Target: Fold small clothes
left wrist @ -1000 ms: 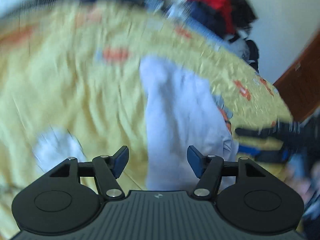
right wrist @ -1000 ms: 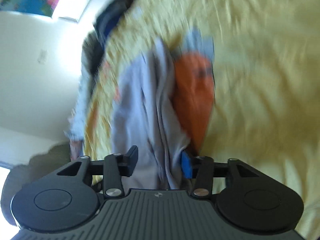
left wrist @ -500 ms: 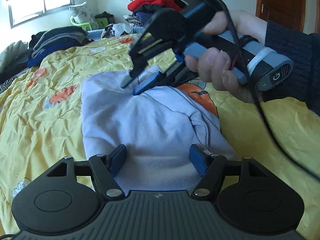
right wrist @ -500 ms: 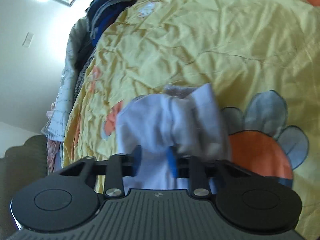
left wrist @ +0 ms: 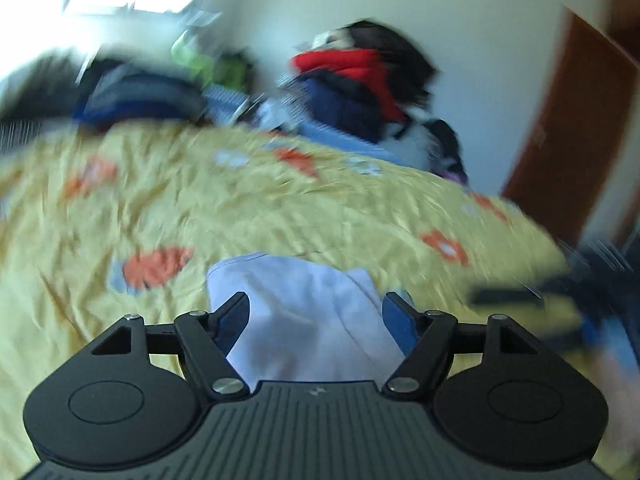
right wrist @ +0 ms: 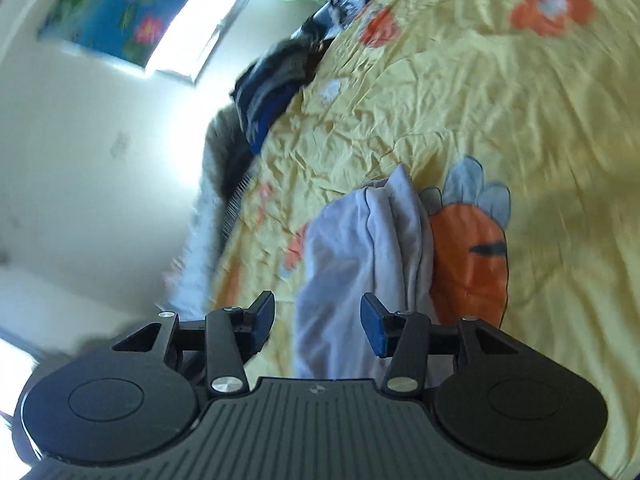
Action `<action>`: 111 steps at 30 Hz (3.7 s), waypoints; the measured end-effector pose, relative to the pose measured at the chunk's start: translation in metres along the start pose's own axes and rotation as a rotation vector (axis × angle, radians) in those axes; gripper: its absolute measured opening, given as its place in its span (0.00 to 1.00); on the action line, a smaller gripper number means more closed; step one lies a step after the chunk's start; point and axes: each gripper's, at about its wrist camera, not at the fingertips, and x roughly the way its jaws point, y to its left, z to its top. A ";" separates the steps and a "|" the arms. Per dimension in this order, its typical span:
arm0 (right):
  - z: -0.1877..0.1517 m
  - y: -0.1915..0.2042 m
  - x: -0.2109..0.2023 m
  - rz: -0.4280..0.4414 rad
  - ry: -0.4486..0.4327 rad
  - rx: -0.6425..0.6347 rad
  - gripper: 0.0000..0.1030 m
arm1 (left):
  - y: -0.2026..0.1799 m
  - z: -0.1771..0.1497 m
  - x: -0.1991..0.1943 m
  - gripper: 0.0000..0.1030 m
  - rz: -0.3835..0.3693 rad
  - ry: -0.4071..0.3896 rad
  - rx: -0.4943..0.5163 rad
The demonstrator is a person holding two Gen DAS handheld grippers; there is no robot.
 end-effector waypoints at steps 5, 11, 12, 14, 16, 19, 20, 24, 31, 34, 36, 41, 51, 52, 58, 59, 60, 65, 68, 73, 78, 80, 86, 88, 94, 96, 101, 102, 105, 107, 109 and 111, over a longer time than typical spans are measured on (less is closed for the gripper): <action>-0.025 -0.017 0.019 0.045 0.106 0.073 0.54 | 0.012 0.015 0.058 0.71 0.013 0.107 -0.115; -0.039 -0.039 0.034 -0.095 0.138 0.091 0.40 | 0.011 -0.004 0.084 0.71 0.068 0.182 -0.081; -0.041 -0.042 0.031 -0.088 0.138 0.104 0.38 | 0.009 -0.004 0.086 0.72 0.074 0.182 -0.062; -0.042 -0.044 0.029 -0.105 0.143 0.110 0.27 | 0.003 -0.006 0.091 0.72 0.098 0.173 -0.002; -0.043 -0.045 0.028 -0.115 0.150 0.105 0.27 | -0.006 -0.006 0.094 0.73 0.131 0.178 0.046; -0.043 -0.035 0.025 -0.123 0.149 0.088 0.39 | -0.010 -0.005 0.090 0.73 0.159 0.181 0.048; -0.045 -0.029 0.021 -0.116 0.138 0.073 0.47 | -0.010 -0.005 0.086 0.73 0.165 0.181 0.042; -0.057 0.002 0.007 -0.040 0.128 -0.051 0.57 | -0.013 -0.008 0.067 0.73 0.193 0.161 0.029; -0.058 0.006 0.032 -0.116 0.202 -0.087 0.65 | -0.012 -0.012 0.069 0.73 0.190 0.194 0.054; -0.064 -0.010 0.031 -0.151 0.192 -0.061 0.42 | -0.014 -0.021 0.074 0.78 0.215 0.159 0.097; -0.063 -0.018 0.028 -0.142 0.188 -0.020 0.39 | -0.017 -0.027 0.080 0.85 0.261 0.144 0.124; -0.054 -0.003 0.028 -0.138 0.204 -0.031 0.48 | -0.006 -0.021 0.060 0.85 0.286 0.144 0.033; 0.046 0.051 0.092 0.042 0.217 -0.036 0.69 | -0.081 -0.104 -0.044 0.85 0.290 -0.014 0.307; 0.051 0.056 0.119 0.038 0.258 -0.031 0.68 | -0.088 -0.111 -0.043 0.85 0.274 -0.003 0.337; 0.055 0.077 0.217 -0.168 0.348 -0.091 0.69 | -0.095 -0.131 -0.032 0.86 0.253 0.034 0.356; 0.054 0.072 0.226 -0.245 0.339 -0.081 0.66 | -0.093 -0.130 -0.031 0.86 0.246 0.035 0.340; 0.052 0.063 0.229 -0.297 0.329 -0.075 0.62 | -0.093 -0.130 -0.030 0.86 0.247 0.035 0.337; 0.067 0.045 0.231 -0.251 0.311 0.054 0.61 | -0.094 -0.136 -0.030 0.86 0.249 0.016 0.348; 0.070 0.041 0.226 -0.215 0.293 0.101 0.60 | -0.097 -0.138 -0.031 0.87 0.247 0.015 0.359; 0.083 0.036 0.174 0.002 0.224 0.152 0.63 | -0.098 -0.139 -0.031 0.87 0.251 0.010 0.366; 0.109 0.003 0.165 -0.174 0.153 0.167 0.64 | -0.097 -0.140 -0.031 0.88 0.251 0.008 0.372; 0.109 -0.009 0.174 -0.237 0.139 0.125 0.42 | -0.097 -0.141 -0.031 0.88 0.253 0.004 0.372; 0.091 0.020 0.146 -0.221 0.125 -0.031 0.60 | -0.097 -0.140 -0.031 0.89 0.252 0.003 0.374; 0.072 0.031 0.131 -0.150 0.170 -0.079 0.67 | -0.096 -0.140 -0.031 0.89 0.251 0.002 0.374; 0.026 0.011 0.122 -0.177 0.237 -0.186 0.49 | -0.098 -0.141 -0.030 0.89 0.257 -0.001 0.381; 0.028 0.005 0.113 -0.172 0.204 -0.103 0.47 | -0.096 -0.139 -0.033 0.90 0.250 -0.003 0.381; 0.005 0.039 0.050 -0.206 0.060 -0.256 0.71 | -0.079 -0.124 -0.073 0.90 0.276 -0.055 0.274; -0.005 0.044 0.034 -0.210 0.040 -0.305 0.73 | -0.073 -0.122 -0.084 0.90 0.291 -0.075 0.253; -0.043 0.043 -0.012 -0.283 -0.028 -0.409 0.79 | -0.052 -0.122 -0.103 0.91 0.348 -0.092 0.210; -0.071 0.030 -0.031 -0.360 -0.055 -0.444 0.79 | -0.039 -0.125 -0.103 0.91 0.364 -0.056 0.182; -0.099 0.015 -0.038 -0.452 -0.068 -0.466 0.79 | -0.035 -0.129 -0.101 0.91 0.377 -0.021 0.155; -0.123 0.004 -0.037 -0.535 -0.081 -0.505 0.79 | -0.036 -0.136 -0.100 0.91 0.357 -0.012 0.136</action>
